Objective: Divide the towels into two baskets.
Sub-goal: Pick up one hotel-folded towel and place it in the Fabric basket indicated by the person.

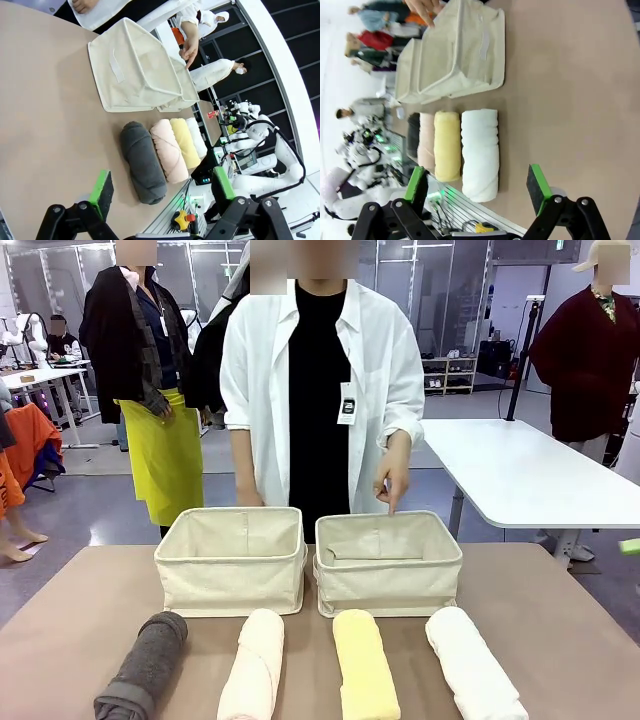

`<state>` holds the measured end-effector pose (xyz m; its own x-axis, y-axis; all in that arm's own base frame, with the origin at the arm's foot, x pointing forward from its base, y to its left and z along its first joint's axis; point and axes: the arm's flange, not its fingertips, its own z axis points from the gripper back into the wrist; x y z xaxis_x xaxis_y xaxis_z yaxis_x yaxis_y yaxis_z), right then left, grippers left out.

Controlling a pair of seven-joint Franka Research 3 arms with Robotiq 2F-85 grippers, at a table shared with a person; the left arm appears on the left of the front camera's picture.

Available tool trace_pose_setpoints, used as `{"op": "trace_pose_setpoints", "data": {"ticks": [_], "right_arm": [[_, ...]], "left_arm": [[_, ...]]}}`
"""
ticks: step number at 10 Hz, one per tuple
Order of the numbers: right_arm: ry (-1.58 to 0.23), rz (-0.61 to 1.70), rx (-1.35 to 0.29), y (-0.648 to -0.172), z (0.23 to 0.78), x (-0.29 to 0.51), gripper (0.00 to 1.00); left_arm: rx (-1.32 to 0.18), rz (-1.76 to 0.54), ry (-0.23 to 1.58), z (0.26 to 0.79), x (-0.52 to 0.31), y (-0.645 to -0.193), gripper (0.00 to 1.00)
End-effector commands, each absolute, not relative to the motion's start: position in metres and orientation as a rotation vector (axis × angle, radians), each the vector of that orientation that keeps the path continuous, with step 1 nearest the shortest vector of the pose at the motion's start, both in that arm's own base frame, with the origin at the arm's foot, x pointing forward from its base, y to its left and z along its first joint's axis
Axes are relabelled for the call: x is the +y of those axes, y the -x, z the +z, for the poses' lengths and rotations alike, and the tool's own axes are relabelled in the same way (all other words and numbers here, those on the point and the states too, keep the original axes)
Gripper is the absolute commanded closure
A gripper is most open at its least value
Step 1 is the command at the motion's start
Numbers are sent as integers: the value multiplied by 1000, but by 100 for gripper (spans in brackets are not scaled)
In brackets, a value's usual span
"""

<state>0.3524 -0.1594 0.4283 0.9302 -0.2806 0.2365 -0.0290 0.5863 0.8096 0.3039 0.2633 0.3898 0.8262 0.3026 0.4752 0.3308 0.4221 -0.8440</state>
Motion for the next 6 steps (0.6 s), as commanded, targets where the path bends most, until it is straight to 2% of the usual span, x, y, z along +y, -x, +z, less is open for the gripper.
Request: {"op": "trace_pose_setpoints", "data": {"ticks": [1, 6], "right_arm": [[-764, -103, -266, -371, 445, -105, 0], [-455, 11, -116, -395, 417, 18, 0]], "left_arm": [[-640, -17, 1159, 390, 265, -302, 0], [-640, -17, 1159, 390, 265, -302, 0]]}}
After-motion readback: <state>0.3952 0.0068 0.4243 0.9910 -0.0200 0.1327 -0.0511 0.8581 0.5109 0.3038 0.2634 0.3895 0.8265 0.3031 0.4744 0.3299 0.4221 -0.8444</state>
